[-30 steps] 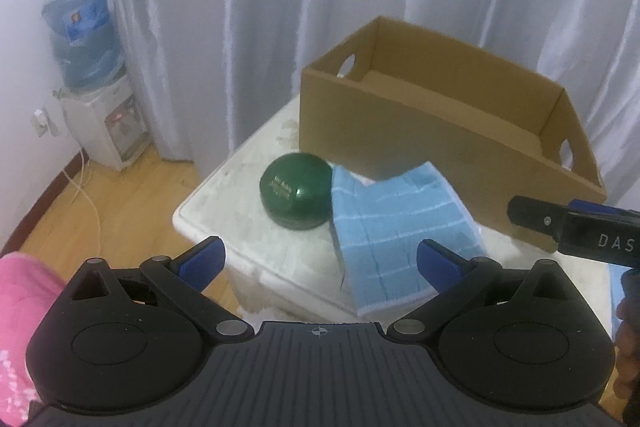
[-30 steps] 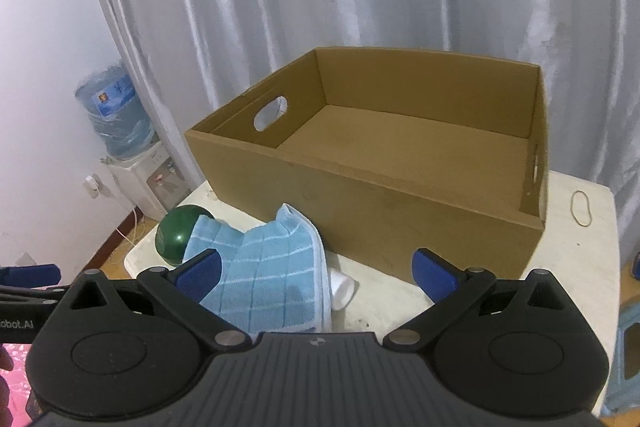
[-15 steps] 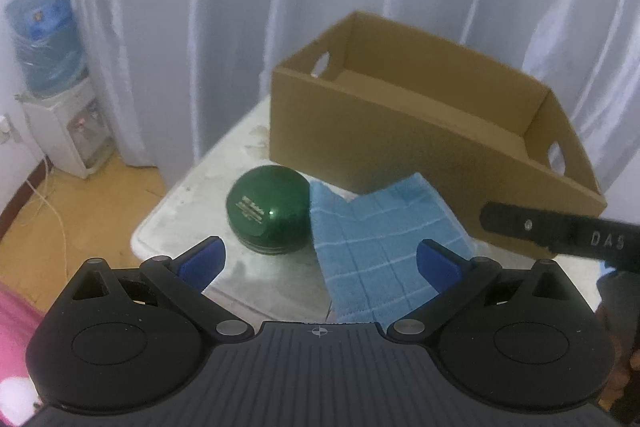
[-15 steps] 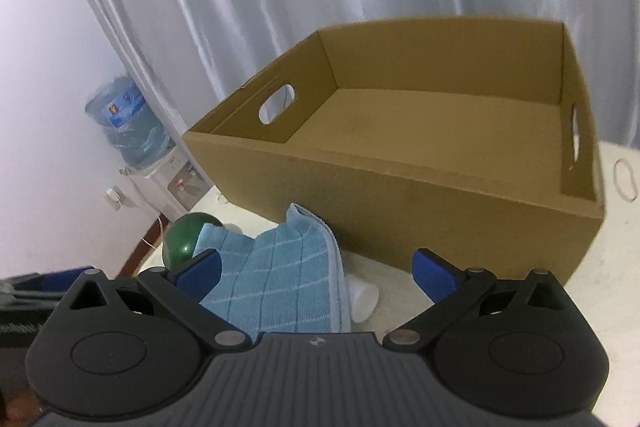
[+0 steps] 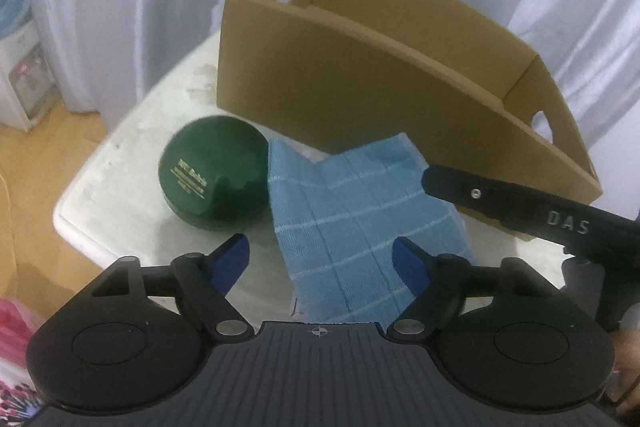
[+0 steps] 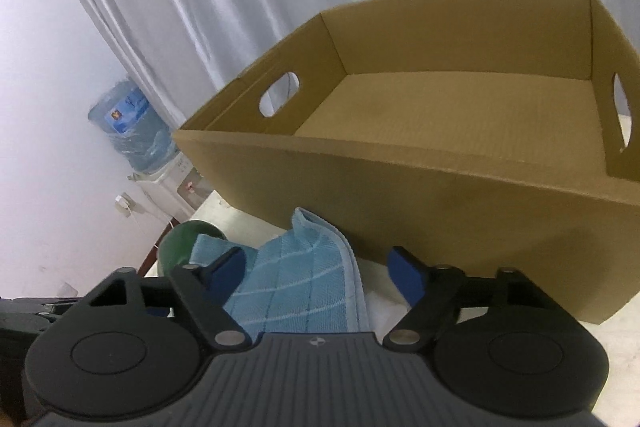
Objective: Organize objects
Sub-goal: 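Lower the left gripper onto the blue towel and close on its edge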
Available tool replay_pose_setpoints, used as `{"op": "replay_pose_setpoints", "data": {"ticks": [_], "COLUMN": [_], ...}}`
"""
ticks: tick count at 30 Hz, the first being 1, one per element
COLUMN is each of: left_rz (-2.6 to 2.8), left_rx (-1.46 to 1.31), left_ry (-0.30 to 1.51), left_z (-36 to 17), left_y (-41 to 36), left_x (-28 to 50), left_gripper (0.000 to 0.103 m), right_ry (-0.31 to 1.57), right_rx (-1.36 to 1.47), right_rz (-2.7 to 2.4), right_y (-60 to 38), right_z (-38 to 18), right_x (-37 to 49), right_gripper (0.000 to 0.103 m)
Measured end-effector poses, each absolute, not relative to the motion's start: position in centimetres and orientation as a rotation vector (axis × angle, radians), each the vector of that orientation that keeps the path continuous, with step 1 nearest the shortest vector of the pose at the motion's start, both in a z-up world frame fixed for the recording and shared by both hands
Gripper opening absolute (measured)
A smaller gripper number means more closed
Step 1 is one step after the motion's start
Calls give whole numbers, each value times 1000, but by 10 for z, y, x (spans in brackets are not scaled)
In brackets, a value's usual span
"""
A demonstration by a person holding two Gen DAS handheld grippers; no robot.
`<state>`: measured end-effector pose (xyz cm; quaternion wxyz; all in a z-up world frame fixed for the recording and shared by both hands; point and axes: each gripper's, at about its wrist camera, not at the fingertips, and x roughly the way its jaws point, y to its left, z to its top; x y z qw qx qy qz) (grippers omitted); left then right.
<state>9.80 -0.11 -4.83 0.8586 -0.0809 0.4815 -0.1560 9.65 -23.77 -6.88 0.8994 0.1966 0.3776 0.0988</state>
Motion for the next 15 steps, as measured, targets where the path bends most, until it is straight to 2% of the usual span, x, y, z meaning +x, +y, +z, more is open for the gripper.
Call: {"op": "replay_pose_setpoints", "data": {"ticks": [8, 10, 13, 15], "left_rz": [-360, -368, -379, -380], "left_rx": [-243, -259, -265, -262], "left_ry": [1078, 1081, 1076, 1063], "left_z": [-61, -63, -64, -62], "left_y": [2, 3, 0, -1], "left_x": [110, 112, 112, 110], "left_gripper": [62, 58, 49, 46], "right_ry": [815, 816, 822, 824], "right_rx": [422, 421, 422, 409], "right_rz": [183, 184, 189, 187], "right_y": [-238, -237, -236, -234], "right_z": [-82, -84, -86, -85], "right_x": [107, 108, 109, 108], "right_gripper": [62, 56, 40, 29]}}
